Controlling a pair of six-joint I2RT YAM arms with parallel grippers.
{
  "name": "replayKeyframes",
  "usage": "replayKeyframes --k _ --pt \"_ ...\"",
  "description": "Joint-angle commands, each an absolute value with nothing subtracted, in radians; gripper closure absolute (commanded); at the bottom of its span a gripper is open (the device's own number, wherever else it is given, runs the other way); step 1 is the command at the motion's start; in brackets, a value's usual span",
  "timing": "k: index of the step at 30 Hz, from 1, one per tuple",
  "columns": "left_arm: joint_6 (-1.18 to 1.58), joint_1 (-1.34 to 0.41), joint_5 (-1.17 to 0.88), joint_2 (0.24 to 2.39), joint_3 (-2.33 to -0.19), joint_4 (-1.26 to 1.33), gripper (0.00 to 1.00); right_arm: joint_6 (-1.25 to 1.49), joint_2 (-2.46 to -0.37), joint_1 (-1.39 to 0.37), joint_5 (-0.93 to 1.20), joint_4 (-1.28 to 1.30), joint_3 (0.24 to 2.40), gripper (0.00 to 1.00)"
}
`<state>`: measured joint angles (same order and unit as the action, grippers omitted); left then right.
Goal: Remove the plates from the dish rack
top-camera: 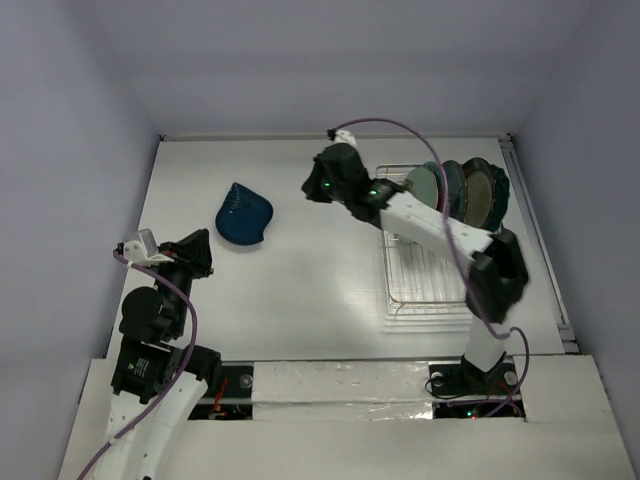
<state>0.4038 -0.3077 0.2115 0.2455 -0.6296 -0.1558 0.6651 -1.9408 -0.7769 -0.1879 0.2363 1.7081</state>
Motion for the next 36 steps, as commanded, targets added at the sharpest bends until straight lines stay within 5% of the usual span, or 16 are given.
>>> replayKeyframes --k 1,3,9,13,20,36 --pt "0.405 -0.313 0.207 0.245 -0.630 -0.129 0.93 0.525 -1.611 -0.691 -0.310 0.183 1.481 1.00" --pt "0.407 -0.313 0.207 0.239 -0.630 -0.130 1.00 0.489 -1.481 -0.617 -0.313 0.192 1.318 1.00" --pt "0.408 -0.313 0.207 0.238 -0.630 -0.135 1.00 0.393 -1.221 -0.540 -0.507 0.414 1.209 1.00" --pt "0.408 -0.313 0.207 0.241 -0.630 -0.132 0.96 0.370 -1.230 -0.540 -0.621 0.598 1.291 0.99" --pt "0.408 -0.313 0.207 0.252 -0.629 -0.130 0.80 0.353 -1.357 -0.499 -0.686 0.736 1.394 0.61" --pt "0.408 -0.313 0.207 0.255 -0.630 -0.130 0.73 0.324 -1.494 -0.391 -0.649 0.618 1.348 0.59"
